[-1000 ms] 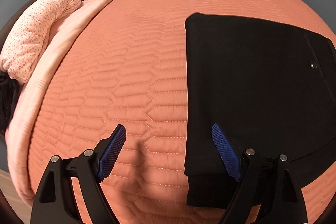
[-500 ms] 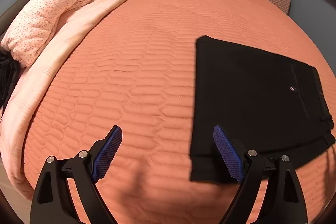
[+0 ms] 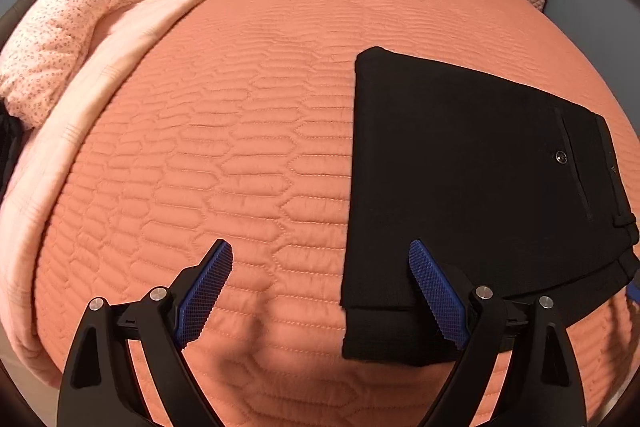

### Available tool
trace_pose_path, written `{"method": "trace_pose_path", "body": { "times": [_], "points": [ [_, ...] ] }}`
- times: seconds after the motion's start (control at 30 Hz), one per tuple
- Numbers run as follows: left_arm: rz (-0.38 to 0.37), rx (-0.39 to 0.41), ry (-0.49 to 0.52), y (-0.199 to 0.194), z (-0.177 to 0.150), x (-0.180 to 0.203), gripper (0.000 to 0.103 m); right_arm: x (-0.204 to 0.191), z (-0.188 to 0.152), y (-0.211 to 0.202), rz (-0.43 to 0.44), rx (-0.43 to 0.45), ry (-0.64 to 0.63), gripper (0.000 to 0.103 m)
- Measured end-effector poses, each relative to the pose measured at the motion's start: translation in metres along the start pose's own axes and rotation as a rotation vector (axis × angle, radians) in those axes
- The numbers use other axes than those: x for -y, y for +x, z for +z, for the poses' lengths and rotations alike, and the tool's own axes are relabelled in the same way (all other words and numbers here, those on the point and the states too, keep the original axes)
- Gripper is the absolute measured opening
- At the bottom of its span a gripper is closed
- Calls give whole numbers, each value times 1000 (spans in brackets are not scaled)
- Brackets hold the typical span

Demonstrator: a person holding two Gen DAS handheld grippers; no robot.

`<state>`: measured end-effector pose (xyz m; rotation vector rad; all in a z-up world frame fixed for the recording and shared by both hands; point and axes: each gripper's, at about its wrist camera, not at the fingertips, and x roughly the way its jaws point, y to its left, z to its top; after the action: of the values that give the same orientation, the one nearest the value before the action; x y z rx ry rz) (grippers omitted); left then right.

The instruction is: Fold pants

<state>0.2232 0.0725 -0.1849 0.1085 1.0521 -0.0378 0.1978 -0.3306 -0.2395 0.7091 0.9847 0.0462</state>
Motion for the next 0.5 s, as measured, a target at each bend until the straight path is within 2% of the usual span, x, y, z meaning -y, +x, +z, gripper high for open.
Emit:
{"method": "trace_pose_path", "body": {
  "times": [0.17, 0.23, 0.33, 0.5],
  "points": [
    [-64, -43, -41, 16, -1, 0, 89, 1, 9, 1, -7, 29, -1, 70],
    [-86, -45, -48, 19, 0, -2, 89, 1, 21, 0, -25, 47, -17, 76],
    [-144, -60, -66, 25, 4, -5, 89, -2, 44, 6, -27, 54, -44, 78],
    [-284, -120, -102, 42, 14, -5, 89, -13, 68, 23, -26, 33, -100, 78]
  ]
}}
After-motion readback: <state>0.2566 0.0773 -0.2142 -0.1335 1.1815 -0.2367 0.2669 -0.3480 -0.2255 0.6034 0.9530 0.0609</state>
